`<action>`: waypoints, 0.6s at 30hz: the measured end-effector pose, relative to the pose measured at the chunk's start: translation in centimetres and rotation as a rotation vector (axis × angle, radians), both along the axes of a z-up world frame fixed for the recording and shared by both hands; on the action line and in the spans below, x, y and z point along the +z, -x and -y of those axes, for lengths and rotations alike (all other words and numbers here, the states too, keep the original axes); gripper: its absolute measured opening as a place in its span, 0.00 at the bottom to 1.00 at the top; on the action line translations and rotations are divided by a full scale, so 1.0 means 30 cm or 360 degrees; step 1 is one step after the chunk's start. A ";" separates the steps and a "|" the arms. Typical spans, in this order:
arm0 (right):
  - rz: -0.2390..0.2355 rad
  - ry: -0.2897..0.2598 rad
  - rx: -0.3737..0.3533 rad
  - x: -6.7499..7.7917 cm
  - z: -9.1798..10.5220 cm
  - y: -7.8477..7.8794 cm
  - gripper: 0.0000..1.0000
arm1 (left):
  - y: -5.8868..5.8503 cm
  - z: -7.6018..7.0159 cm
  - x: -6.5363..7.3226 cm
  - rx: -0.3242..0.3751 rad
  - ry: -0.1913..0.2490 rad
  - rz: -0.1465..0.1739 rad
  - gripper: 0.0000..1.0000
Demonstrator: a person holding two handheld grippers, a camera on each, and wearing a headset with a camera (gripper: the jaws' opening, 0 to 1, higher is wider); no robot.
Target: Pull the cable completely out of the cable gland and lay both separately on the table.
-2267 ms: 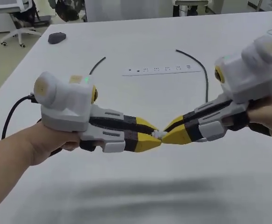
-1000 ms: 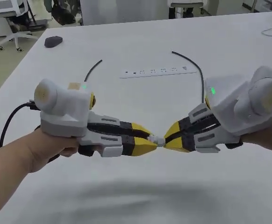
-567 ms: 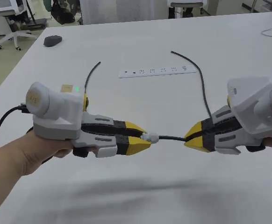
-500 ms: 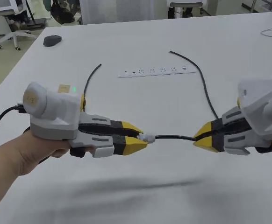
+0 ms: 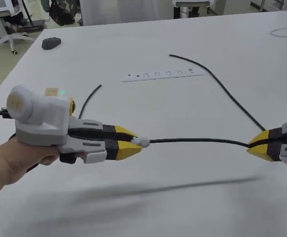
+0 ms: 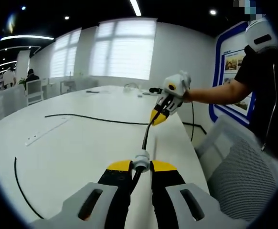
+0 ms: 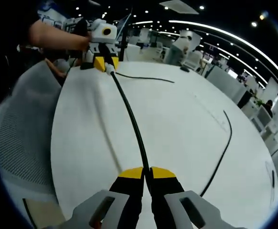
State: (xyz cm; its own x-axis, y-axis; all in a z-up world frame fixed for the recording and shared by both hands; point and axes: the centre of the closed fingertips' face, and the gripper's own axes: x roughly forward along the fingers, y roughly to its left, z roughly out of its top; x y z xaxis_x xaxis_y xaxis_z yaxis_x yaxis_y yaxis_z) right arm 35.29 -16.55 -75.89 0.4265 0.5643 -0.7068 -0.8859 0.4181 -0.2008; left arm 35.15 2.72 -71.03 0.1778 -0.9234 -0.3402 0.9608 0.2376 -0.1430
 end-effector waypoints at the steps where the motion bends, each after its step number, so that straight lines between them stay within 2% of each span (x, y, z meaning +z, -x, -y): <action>1: 0.0008 0.0024 -0.0001 -0.007 0.001 -0.001 0.00 | -0.001 0.004 -0.004 -0.0004 -0.0004 0.0000 0.14; 5: 0.0007 0.0046 -0.0015 -0.020 0.003 -0.006 0.00 | -0.004 0.005 -0.010 0.0003 -0.0010 -0.0003 0.14; 6: -0.0043 0.0036 -0.0031 -0.031 0.003 0.002 0.00 | -0.005 0.005 -0.010 0.0003 -0.0011 -0.0001 0.14; 7: -0.0059 0.0040 -0.0037 -0.035 0.004 0.004 0.00 | -0.004 0.006 -0.008 0.0002 -0.0013 0.0003 0.14; 9: -0.0050 0.0046 -0.0052 -0.027 0.002 -0.003 0.03 | -0.004 0.007 -0.003 0.0004 -0.0007 0.0010 0.14; 10: -0.0065 0.0012 -0.0051 -0.010 -0.018 0.000 0.05 | -0.005 0.008 0.003 0.0008 0.0006 0.0009 0.14; 12: -0.0047 -0.0039 -0.0056 0.036 -0.068 -0.009 0.10 | -0.004 0.014 0.006 0.0006 0.0011 0.0012 0.14; 14: 0.0006 -0.0059 0.0013 0.071 -0.129 -0.015 0.11 | -0.003 0.022 0.006 0.0002 0.0009 0.0012 0.14; 15: 0.0023 -0.0103 0.0059 0.099 -0.183 -0.014 0.12 | -0.001 0.029 0.007 -0.0003 0.0011 0.0012 0.14; 17: -0.0002 -0.0197 0.0137 0.137 -0.279 0.003 0.14 | 0.002 0.045 0.009 -0.0018 0.0011 0.0014 0.14; 18: 0.0015 -0.0218 0.0171 0.151 -0.314 0.003 0.14 | 0.005 0.053 0.008 -0.0031 0.0003 0.0020 0.14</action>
